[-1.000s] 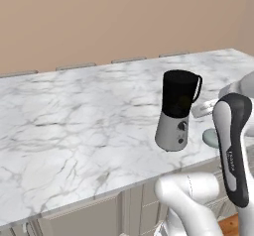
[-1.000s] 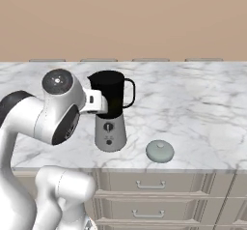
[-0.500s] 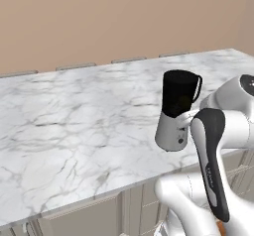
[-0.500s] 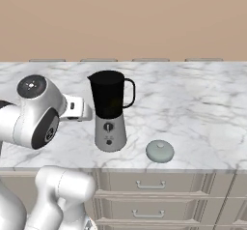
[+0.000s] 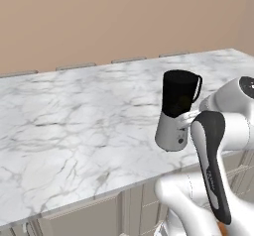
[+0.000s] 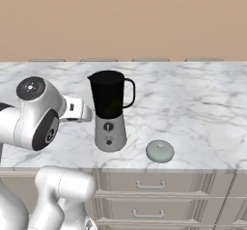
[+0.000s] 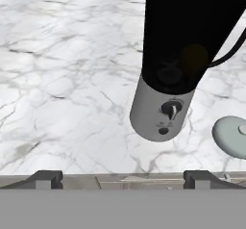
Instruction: Grab the lemon and lemon wedge from the fridge, place them in the blender, close the lid, and turn on the blender to create a marinade.
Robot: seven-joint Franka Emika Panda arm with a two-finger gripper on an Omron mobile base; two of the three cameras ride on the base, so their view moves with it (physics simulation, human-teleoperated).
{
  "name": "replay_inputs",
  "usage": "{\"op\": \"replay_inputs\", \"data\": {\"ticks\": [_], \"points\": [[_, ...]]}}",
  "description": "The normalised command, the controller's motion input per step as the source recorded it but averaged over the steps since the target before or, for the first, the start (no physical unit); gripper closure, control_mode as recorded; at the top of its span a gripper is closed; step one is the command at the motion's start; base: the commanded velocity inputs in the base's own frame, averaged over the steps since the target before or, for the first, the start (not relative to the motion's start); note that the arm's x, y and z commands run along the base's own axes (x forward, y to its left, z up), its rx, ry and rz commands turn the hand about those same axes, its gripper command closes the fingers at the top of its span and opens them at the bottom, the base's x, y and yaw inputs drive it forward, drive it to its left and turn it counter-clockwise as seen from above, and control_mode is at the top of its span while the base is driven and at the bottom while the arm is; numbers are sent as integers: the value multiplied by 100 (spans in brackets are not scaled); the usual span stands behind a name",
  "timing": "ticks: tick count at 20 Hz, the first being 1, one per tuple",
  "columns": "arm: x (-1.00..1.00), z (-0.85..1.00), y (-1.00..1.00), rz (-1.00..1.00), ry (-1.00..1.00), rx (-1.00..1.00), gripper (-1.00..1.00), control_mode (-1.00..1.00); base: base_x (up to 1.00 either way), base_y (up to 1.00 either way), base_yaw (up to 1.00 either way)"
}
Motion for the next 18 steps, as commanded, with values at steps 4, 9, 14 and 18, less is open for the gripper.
{"op": "replay_inputs", "data": {"ticks": [4, 9, 14, 18], "points": [[0, 0, 0, 0, 0, 0, -100, 100, -13, 3, -1], [0, 0, 0, 0, 0, 0, -100, 100, -74, -5, -6], [0, 0, 0, 0, 0, 0, -100, 100, -83, 0, -23], [0, 0, 0, 0, 0, 0, -100, 100, -49, 12, -52]]}}
